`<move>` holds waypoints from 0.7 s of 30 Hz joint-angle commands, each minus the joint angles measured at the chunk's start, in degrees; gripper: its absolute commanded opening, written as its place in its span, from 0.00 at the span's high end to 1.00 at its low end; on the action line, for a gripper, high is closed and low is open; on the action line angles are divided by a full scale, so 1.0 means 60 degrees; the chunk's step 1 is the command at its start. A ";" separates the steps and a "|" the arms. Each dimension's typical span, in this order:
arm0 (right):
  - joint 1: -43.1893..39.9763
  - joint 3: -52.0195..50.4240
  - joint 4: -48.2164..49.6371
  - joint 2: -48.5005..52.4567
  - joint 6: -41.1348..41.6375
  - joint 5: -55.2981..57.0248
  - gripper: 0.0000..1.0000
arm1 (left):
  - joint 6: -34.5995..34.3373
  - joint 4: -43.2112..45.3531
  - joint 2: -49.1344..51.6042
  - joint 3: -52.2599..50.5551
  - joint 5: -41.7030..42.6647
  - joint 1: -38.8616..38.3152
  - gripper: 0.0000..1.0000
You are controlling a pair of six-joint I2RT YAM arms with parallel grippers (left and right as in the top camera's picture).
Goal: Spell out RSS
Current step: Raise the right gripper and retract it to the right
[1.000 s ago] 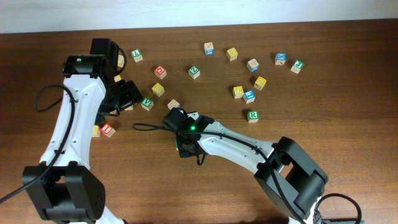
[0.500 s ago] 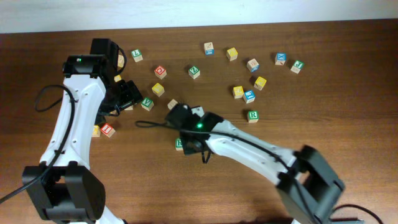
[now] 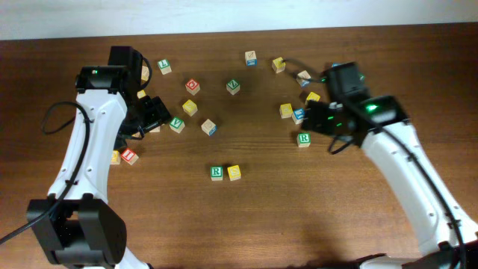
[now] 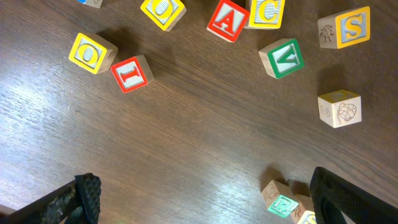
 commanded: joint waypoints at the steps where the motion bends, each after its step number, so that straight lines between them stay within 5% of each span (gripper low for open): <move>1: -0.1727 0.0106 -0.0310 -0.0087 0.0007 0.0583 0.02 | 0.0047 -0.0007 -0.0004 0.0095 -0.0135 0.0047 0.01; 7: -0.4510 0.0106 -0.0860 -0.0073 0.0015 0.0539 0.02 | 0.0047 -0.0007 -0.0004 0.0095 -0.0135 0.0047 0.01; 21: -0.4666 0.0106 -0.0860 -0.0073 0.0015 0.0539 0.02 | 0.0044 -0.0007 -0.0004 0.0095 0.0259 0.0047 0.01</move>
